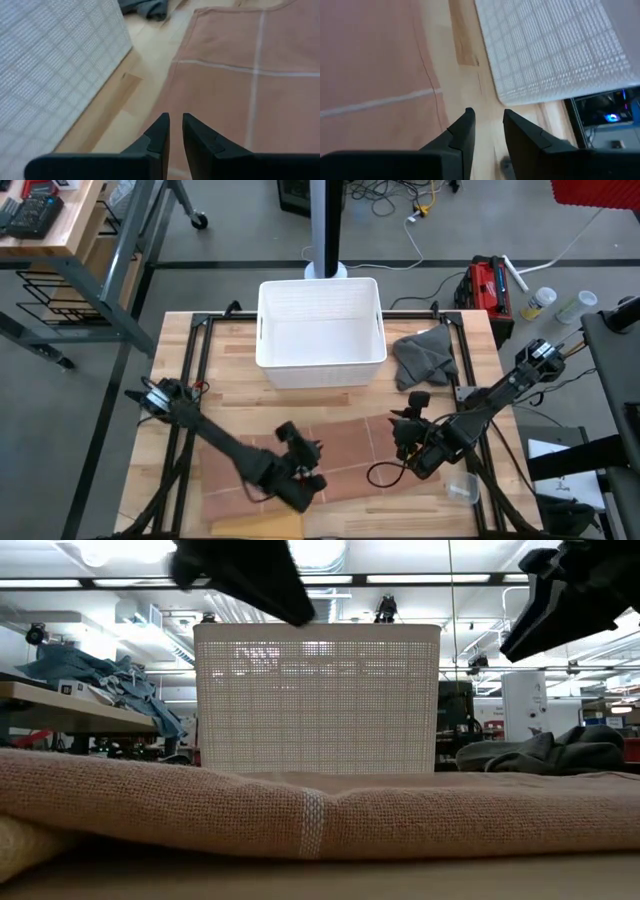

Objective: Fold towel
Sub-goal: Fold the brown squared towel

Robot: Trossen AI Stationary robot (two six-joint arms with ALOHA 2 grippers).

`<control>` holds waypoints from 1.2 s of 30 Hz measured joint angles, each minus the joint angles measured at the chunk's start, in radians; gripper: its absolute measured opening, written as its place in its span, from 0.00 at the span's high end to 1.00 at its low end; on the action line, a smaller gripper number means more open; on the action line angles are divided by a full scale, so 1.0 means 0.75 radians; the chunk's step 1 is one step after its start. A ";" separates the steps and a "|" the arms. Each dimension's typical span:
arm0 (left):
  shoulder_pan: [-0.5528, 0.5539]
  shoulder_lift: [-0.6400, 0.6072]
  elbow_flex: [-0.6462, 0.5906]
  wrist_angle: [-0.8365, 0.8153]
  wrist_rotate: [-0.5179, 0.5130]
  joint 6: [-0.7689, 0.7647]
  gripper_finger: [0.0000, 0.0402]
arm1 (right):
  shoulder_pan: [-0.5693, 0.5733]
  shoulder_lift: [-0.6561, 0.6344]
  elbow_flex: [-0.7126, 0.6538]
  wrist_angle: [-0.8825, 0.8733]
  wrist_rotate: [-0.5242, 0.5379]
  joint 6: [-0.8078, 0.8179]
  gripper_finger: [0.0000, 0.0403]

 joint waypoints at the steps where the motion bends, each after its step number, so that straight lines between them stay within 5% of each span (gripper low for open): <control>1: 0.029 0.000 0.000 0.012 0.024 0.032 0.89 | -0.002 0.000 0.003 -0.003 0.000 0.028 0.79; 9: 0.194 0.000 -0.085 0.153 0.274 0.159 0.89 | -0.041 -0.018 0.023 -0.023 -0.207 0.269 0.91; 14: 0.208 0.001 -0.291 0.561 0.511 0.195 0.89 | -0.100 -0.035 0.018 -0.061 -0.553 0.332 0.98; 21: 0.205 0.002 -0.556 0.983 0.544 0.118 0.89 | -0.108 -0.037 -0.021 -0.063 -0.797 0.297 1.00; 36: 0.215 -0.016 -0.695 0.636 0.514 -0.283 0.99 | -0.261 -0.226 -0.343 -0.022 -0.924 0.457 1.00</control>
